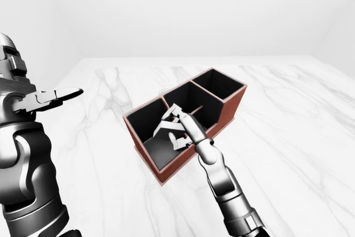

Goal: Pick up the book and place it in the left compartment of the caddy.

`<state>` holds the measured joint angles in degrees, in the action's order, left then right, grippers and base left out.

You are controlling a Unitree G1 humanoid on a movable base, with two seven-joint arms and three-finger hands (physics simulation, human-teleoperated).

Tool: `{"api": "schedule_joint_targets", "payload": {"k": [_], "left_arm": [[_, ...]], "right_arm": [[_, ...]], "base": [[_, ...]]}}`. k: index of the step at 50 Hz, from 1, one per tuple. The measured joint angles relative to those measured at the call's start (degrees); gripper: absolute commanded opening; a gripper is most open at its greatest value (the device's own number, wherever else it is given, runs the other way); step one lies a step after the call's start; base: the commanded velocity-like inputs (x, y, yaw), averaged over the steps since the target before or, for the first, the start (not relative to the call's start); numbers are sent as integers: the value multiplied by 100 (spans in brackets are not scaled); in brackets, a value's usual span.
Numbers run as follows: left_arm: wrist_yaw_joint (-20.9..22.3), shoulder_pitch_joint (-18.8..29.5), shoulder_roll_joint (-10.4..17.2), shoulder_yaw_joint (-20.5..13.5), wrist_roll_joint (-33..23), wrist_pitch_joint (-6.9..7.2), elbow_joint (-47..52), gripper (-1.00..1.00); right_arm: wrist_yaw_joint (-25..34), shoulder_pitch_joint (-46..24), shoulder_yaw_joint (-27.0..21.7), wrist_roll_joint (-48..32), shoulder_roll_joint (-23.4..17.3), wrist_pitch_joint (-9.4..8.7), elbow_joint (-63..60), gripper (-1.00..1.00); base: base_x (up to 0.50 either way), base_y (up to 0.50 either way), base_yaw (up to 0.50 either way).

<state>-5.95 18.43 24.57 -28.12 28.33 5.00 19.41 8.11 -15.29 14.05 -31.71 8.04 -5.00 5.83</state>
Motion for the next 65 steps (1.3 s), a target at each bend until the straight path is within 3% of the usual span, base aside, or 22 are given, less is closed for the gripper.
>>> {"api": "schedule_joint_targets", "payload": {"k": [65], "left_arm": [[-70, -76, 104, -177, 208, 0, 147, 100]], "right_arm": [[90, -34, 85, -18, 144, 0, 508, -100]], "base": [[0, 0, 0]]}}
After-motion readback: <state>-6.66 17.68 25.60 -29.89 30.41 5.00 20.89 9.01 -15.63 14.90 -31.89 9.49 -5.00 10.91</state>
